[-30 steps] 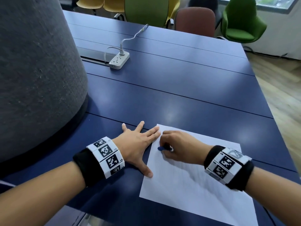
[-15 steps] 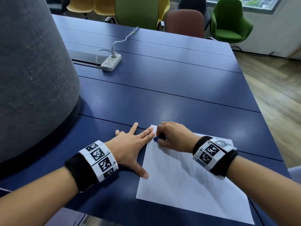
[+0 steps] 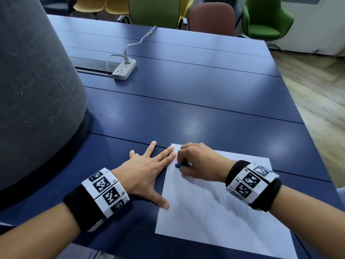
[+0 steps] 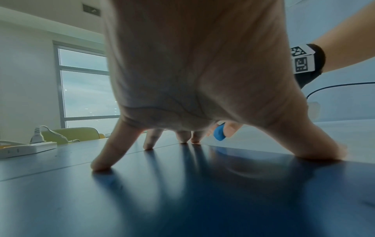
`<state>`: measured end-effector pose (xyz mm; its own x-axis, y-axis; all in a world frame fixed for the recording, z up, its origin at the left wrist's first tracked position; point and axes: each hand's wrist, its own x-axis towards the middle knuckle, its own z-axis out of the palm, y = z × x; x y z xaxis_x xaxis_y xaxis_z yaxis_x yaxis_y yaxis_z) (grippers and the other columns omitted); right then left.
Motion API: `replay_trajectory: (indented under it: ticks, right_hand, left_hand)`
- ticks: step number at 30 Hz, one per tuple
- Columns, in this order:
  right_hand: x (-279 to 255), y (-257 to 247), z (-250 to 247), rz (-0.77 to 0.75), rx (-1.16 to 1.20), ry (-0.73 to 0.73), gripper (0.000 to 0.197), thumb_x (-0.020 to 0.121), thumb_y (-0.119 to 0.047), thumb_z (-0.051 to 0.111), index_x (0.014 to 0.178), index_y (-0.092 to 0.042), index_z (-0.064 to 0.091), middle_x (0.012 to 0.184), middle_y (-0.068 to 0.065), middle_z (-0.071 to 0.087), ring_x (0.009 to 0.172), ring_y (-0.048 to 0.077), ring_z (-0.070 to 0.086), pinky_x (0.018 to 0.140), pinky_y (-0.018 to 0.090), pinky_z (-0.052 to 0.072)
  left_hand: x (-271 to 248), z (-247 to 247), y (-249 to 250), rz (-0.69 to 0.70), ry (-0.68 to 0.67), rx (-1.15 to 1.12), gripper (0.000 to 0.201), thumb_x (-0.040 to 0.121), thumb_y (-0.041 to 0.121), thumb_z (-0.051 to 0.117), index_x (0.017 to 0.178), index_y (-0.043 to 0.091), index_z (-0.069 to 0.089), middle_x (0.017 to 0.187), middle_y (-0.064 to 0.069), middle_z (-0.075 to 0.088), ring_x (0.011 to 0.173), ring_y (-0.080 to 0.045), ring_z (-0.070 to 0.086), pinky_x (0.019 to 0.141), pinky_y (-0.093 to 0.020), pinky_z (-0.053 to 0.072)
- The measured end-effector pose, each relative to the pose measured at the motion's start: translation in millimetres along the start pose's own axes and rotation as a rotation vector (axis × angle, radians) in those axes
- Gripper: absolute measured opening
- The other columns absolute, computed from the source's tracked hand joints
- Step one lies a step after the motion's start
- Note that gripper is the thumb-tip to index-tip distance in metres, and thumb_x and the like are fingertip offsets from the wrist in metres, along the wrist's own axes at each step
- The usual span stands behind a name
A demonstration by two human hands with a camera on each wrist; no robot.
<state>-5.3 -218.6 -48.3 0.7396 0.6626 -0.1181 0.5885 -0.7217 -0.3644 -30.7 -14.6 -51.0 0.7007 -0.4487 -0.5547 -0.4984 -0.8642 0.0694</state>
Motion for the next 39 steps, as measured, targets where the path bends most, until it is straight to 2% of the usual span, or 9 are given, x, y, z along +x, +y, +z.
replay_trajectory:
  ticks: [6, 9, 13, 17, 20, 24, 29, 35, 39]
  right_hand:
    - [2.1, 0.8, 0.2, 0.044, -0.124, -0.030, 0.022, 0.087, -0.033, 0.056, 0.079, -0.015, 0.064, 0.079, -0.002, 0.065, 0.085, 0.021, 0.055, 0.073, 0.034, 0.043]
    - [1.0, -0.9, 1.1, 0.070, -0.100, 0.020, 0.020, 0.088, -0.031, 0.055, 0.080, -0.013, 0.063, 0.082, -0.001, 0.064, 0.088, 0.022, 0.054, 0.074, 0.035, 0.046]
    - [-16.9, -16.4, 6.9, -0.042, -0.026, -0.064, 0.015, 0.083, -0.024, 0.060, 0.078, -0.010, 0.064, 0.080, 0.000, 0.063, 0.083, 0.018, 0.050, 0.072, 0.037, 0.047]
    - [-8.4, -17.1, -1.0, 0.043, -0.088, -0.011, 0.021, 0.083, -0.020, 0.058, 0.071, -0.003, 0.060, 0.077, 0.010, 0.062, 0.080, 0.027, 0.054, 0.066, 0.043, 0.051]
    - [-9.9, -18.5, 1.3, 0.035, -0.109, 0.020, 0.019, 0.083, -0.021, 0.057, 0.074, -0.005, 0.062, 0.081, 0.006, 0.062, 0.085, 0.026, 0.054, 0.071, 0.042, 0.051]
    - [-23.3, -30.1, 8.8, -0.044, -0.106, -0.115, 0.014, 0.082, -0.026, 0.062, 0.078, -0.013, 0.065, 0.081, -0.002, 0.064, 0.087, 0.019, 0.053, 0.076, 0.034, 0.043]
    - [-11.2, -23.7, 1.6, 0.081, -0.182, 0.014, 0.023, 0.087, -0.030, 0.057, 0.074, -0.012, 0.063, 0.080, 0.002, 0.063, 0.090, 0.024, 0.053, 0.074, 0.034, 0.039]
    - [-31.2, -39.5, 11.2, -0.051, -0.115, -0.171, 0.014, 0.082, -0.029, 0.063, 0.086, -0.017, 0.069, 0.084, -0.003, 0.067, 0.092, 0.018, 0.052, 0.079, 0.033, 0.043]
    - [-16.2, -28.1, 4.1, 0.051, -0.140, -0.028, 0.022, 0.085, -0.035, 0.060, 0.082, -0.014, 0.068, 0.080, -0.002, 0.067, 0.087, 0.022, 0.057, 0.078, 0.036, 0.048]
  left_hand:
    - [-0.8, -2.7, 2.5, -0.011, -0.012, 0.011, 0.139, 0.056, 0.090, 0.061, 0.150, 0.037, -0.026, 0.152, 0.028, -0.035, 0.147, -0.028, -0.025, 0.105, -0.070, 0.024]
    - [-1.8, -3.8, 3.5, -0.014, -0.005, 0.015, 0.138, 0.056, 0.089, 0.062, 0.151, 0.037, -0.024, 0.153, 0.028, -0.032, 0.148, -0.028, -0.023, 0.105, -0.068, 0.026]
    - [-1.8, -3.0, 2.5, -0.017, 0.007, 0.021, 0.137, 0.055, 0.090, 0.062, 0.151, 0.038, -0.022, 0.154, 0.028, -0.029, 0.148, -0.026, -0.021, 0.105, -0.063, 0.029]
    - [-2.2, -2.4, 2.2, -0.012, 0.021, -0.001, 0.137, 0.055, 0.089, 0.064, 0.150, 0.043, -0.024, 0.154, 0.031, -0.028, 0.149, -0.027, -0.020, 0.106, -0.063, 0.027]
    - [-2.0, -2.4, 1.6, -0.011, 0.028, -0.011, 0.137, 0.054, 0.088, 0.065, 0.149, 0.044, -0.023, 0.153, 0.032, -0.028, 0.149, -0.026, -0.020, 0.108, -0.062, 0.025]
    - [-2.3, -2.9, 1.6, -0.024, 0.018, -0.004, 0.137, 0.054, 0.088, 0.065, 0.152, 0.041, -0.018, 0.154, 0.032, -0.026, 0.149, -0.024, -0.021, 0.111, -0.061, 0.023]
    - [-1.8, -3.1, 0.7, -0.013, 0.022, -0.009, 0.137, 0.053, 0.090, 0.064, 0.149, 0.046, -0.023, 0.154, 0.032, -0.027, 0.149, -0.025, -0.020, 0.110, -0.060, 0.024]
    - [-0.3, -2.2, 0.4, -0.020, 0.020, 0.031, 0.137, 0.054, 0.091, 0.061, 0.152, 0.038, -0.018, 0.153, 0.031, -0.027, 0.149, -0.025, -0.019, 0.110, -0.056, 0.029]
    - [0.7, -0.8, -0.8, -0.010, 0.029, 0.022, 0.137, 0.053, 0.091, 0.061, 0.152, 0.040, -0.018, 0.155, 0.029, -0.026, 0.149, -0.026, -0.018, 0.109, -0.055, 0.028]
